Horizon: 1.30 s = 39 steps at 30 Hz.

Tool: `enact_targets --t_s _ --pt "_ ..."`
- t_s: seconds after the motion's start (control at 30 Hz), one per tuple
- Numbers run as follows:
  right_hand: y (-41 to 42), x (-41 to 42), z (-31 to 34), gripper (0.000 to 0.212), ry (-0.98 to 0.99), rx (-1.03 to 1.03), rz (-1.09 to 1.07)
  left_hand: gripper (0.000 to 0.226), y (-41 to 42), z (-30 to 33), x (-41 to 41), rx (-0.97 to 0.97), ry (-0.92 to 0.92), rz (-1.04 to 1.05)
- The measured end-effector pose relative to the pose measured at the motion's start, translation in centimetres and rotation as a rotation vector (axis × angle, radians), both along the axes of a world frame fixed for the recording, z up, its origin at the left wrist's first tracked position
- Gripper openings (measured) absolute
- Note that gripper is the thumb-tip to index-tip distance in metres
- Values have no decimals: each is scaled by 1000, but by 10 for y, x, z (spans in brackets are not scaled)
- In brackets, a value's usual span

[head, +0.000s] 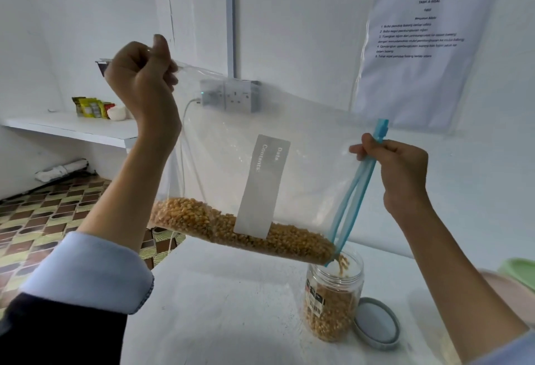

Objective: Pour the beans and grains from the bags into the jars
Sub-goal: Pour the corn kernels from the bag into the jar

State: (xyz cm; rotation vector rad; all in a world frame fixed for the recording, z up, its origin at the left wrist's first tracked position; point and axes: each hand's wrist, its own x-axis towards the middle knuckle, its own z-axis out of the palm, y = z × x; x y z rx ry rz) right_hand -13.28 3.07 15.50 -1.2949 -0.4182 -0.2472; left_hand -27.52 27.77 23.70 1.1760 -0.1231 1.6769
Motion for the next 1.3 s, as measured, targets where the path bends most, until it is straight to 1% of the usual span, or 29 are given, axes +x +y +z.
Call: enact_targets --t_s 0.13,0.23,0.33,0.43,0.53,0.67,0.73,0.83,0.93,1.07,1.17,1.3 --pt "-4 -2 1 12 -10 23 -13 41 1 0 1 -3 -10 -8" --pt "-4 -5 2 12 -15 -12 16 42 1 0 1 -1 -5 -16" --pt "-3 -5 -1 12 -25 34 -42 42 1 1 1 13 -2 -21" --pt "-3 -6 -2 11 -32 0 8 44 2 2 2 12 4 -26" --pt "-5 -7 -3 11 -34 66 -21 42 4 2 2 11 -1 -18" --pt "-4 -11 -4 11 -64 46 -1 44 5 2 1 1 -1 -27" --pt "-4 -11 -4 12 -53 93 -37 44 6 2 1 9 -2 -31" --pt "-4 -12 -4 12 -65 79 -28 45 6 2 0 1 -8 -42" --pt "-4 -12 -4 12 -56 132 -54 43 5 3 0 4 -9 -45" --pt "-7 -11 -1 13 -49 76 -7 44 5 3 0 -13 -8 -52" --pt "-8 -9 -2 11 -46 113 -39 44 5 2 2 -8 -5 -62" --pt "-8 -8 -3 11 -41 38 0 44 3 1 5 -24 -1 -73"
